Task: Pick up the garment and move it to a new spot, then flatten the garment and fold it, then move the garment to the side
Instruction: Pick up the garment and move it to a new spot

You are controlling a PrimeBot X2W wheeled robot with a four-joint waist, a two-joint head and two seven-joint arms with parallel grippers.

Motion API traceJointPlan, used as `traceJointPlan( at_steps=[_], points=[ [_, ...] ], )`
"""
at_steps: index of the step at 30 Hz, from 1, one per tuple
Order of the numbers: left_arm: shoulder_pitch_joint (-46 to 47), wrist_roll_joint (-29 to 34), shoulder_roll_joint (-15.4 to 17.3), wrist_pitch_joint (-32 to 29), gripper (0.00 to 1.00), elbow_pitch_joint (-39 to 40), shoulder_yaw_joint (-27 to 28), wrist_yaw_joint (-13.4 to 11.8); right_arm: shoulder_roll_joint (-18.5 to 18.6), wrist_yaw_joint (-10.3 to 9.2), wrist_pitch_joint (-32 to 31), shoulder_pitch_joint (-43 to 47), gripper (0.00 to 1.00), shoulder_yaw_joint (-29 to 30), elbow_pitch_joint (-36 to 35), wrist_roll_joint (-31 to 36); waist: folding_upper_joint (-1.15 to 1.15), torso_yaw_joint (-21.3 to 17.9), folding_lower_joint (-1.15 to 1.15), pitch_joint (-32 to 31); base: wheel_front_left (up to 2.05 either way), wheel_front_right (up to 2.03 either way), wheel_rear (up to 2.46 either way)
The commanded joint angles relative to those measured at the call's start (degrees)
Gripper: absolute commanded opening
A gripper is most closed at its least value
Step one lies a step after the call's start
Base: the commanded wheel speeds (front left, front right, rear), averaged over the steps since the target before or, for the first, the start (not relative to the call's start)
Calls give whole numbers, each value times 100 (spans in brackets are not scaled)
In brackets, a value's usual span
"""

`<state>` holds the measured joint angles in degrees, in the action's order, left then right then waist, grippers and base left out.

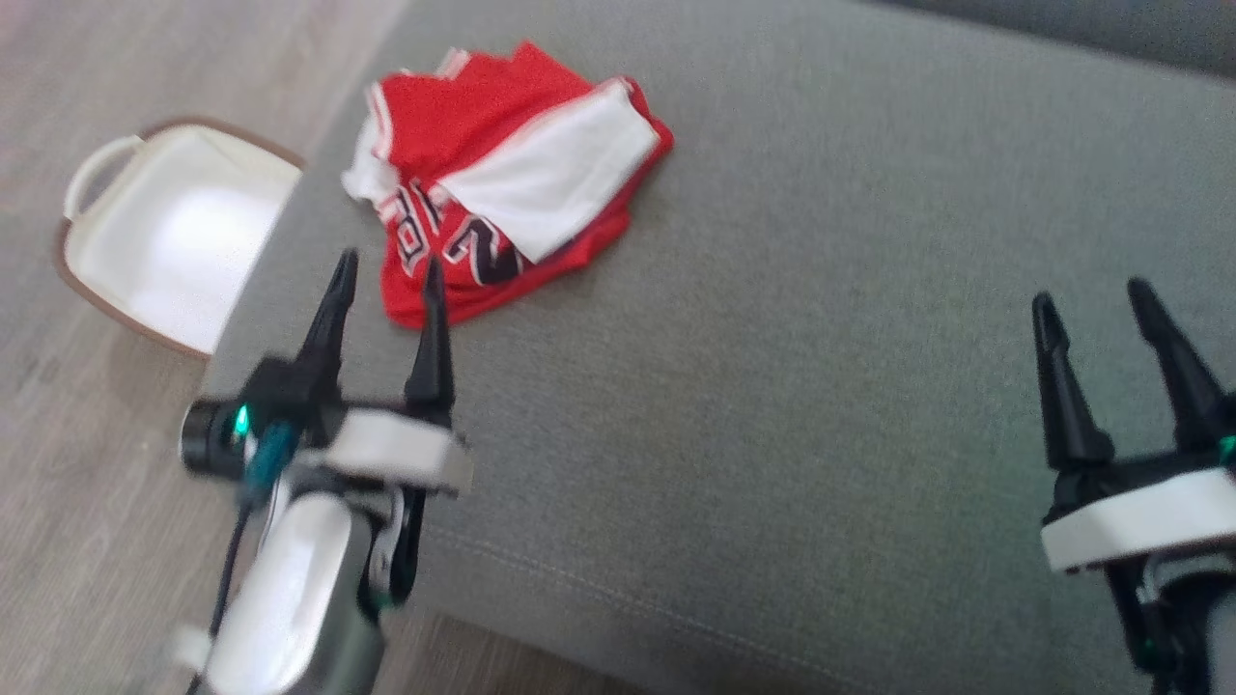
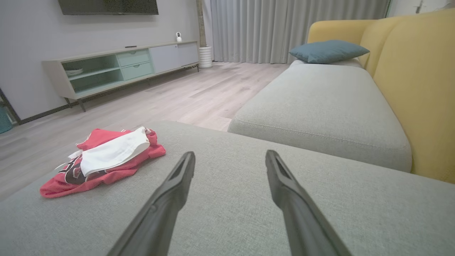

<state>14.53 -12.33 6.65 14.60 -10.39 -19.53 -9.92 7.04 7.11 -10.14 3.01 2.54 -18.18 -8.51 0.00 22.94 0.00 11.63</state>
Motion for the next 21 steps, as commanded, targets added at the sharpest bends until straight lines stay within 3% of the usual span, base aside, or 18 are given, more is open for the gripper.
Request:
traceJointPlan(
  at_steps=[1,12,21],
  points=[
    [390,-26,27,39,100,37,231,70,151,37,-36,-242,100,-103,-264,-3,0,-240,0,568,0,0,0],
    [2288,-523,-197,40,100,-2670,464,770,562,37,-191,-662,100,-17,-487,-159,0,-593,0,1675,0,0,0],
    [3256,-758,-241,-86,100,-4429,561,984,642,37,-156,-721,100,16,-460,-243,0,-650,0,1840,0,0,0]
  ],
)
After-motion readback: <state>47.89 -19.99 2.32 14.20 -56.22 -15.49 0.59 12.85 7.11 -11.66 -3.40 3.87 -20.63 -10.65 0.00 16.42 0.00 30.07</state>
